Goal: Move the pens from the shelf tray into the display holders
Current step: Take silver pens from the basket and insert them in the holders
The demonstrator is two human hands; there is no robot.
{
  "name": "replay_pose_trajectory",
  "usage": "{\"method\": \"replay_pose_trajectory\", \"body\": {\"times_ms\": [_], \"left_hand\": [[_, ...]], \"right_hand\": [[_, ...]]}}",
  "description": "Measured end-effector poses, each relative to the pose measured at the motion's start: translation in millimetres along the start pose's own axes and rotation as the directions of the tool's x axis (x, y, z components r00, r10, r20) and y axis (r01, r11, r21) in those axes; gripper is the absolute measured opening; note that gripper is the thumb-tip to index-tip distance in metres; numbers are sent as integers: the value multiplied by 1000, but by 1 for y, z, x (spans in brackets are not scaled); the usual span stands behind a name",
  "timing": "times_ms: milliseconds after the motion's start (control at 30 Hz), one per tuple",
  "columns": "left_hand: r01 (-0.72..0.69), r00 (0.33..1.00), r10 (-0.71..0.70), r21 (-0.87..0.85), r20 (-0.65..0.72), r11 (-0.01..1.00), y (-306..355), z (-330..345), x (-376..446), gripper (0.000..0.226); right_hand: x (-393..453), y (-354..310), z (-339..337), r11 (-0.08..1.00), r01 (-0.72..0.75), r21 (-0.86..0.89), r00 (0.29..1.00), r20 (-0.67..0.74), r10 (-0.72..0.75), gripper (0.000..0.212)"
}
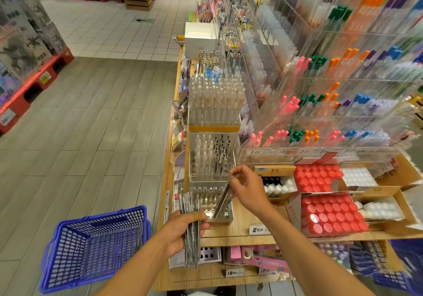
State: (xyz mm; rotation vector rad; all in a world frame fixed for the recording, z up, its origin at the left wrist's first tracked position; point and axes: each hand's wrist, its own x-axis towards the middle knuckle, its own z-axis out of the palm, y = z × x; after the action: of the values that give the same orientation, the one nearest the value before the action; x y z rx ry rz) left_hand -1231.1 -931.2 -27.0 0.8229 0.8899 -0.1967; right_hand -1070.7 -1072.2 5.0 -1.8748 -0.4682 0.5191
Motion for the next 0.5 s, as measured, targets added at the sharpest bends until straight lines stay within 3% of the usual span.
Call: {"method": "replay_pose_trajectory", "body": {"times_ms": [100,233,500], "left_hand": [[21,1000,-21,22,-12,1000,-2,-6,0,31],[21,999,-20,25,-27,999,-3,-12,-1,48],[16,999,-17,-17,-46,1000,0,-18,0,23]], "right_hand": [[-4,10,1,958,163,-234,987,41,-158,10],[-8,23,7,874,274,-401,962,124,-244,16],[-9,36,13,804,290,-519,955,208,-211,16]]}}
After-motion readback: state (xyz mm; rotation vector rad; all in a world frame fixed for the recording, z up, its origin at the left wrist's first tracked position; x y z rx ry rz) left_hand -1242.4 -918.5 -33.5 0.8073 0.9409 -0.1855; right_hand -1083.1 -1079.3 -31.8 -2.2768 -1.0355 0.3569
